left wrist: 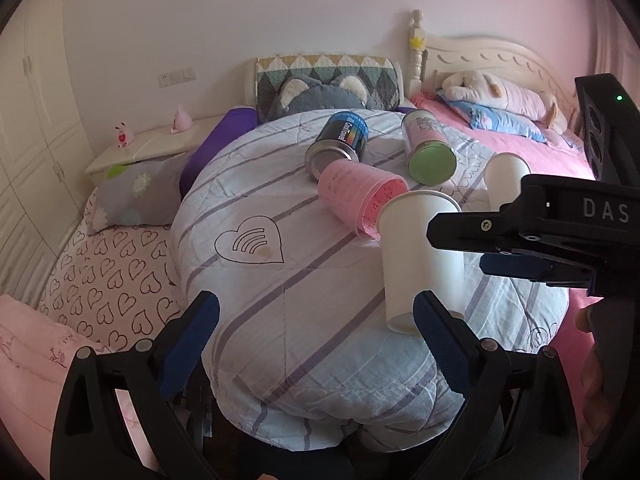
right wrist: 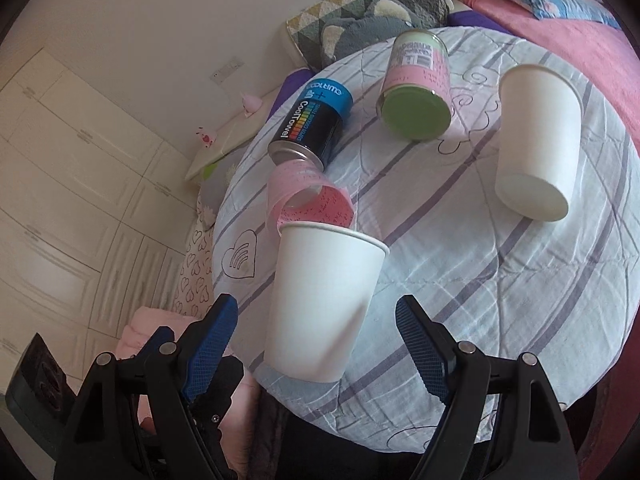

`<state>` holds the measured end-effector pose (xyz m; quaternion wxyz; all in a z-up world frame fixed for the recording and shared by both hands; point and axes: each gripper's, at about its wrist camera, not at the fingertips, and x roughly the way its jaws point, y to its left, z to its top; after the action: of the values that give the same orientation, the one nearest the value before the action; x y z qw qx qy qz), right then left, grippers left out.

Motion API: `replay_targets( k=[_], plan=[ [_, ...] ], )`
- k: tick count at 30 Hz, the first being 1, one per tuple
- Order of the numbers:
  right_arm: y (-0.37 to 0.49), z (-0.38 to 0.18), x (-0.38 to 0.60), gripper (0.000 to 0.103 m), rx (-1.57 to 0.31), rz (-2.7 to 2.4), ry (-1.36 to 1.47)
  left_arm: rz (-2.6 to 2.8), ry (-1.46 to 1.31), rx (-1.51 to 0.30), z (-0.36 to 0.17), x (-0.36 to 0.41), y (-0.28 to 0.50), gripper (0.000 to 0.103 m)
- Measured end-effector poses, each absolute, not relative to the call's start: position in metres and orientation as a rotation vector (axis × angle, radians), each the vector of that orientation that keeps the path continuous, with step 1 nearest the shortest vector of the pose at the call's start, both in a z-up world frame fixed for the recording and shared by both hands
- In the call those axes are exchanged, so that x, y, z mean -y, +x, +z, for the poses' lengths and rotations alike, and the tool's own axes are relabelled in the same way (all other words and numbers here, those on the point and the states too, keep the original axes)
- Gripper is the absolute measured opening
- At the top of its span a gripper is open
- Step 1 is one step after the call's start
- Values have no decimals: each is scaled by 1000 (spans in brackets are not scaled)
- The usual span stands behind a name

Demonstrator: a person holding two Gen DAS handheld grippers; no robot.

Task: Flip cup upright
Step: 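Bring the right gripper to the white cup and grasp it while the left gripper holds it, then rotate the white cup mouth-up with the right gripper while the left gripper releases it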

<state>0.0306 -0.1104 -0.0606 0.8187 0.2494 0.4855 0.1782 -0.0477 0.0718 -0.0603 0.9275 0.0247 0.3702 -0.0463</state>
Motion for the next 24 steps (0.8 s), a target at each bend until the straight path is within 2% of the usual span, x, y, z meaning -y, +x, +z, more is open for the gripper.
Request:
replay_targets(
  k=[7, 15, 16, 18, 24],
  plan=[
    [51, -84, 106, 83, -1108, 370, 613, -131, 36, -805, -72, -74, -36, 99],
    [71, -100, 104, 82, -1108, 433, 676, -153, 26, -826, -77, -73, -27, 99],
    [72, -100, 104, 80, -1101, 443, 669, -155, 25, -828, -76, -73, -27, 99],
    [72, -99, 102, 69, -1087, 466, 649, -162, 19, -825, -75, -73, -28, 99],
    [69, -92, 103, 68, -1041, 481, 579, -277, -12, -828, -67, -64, -31, 99]
  ],
)
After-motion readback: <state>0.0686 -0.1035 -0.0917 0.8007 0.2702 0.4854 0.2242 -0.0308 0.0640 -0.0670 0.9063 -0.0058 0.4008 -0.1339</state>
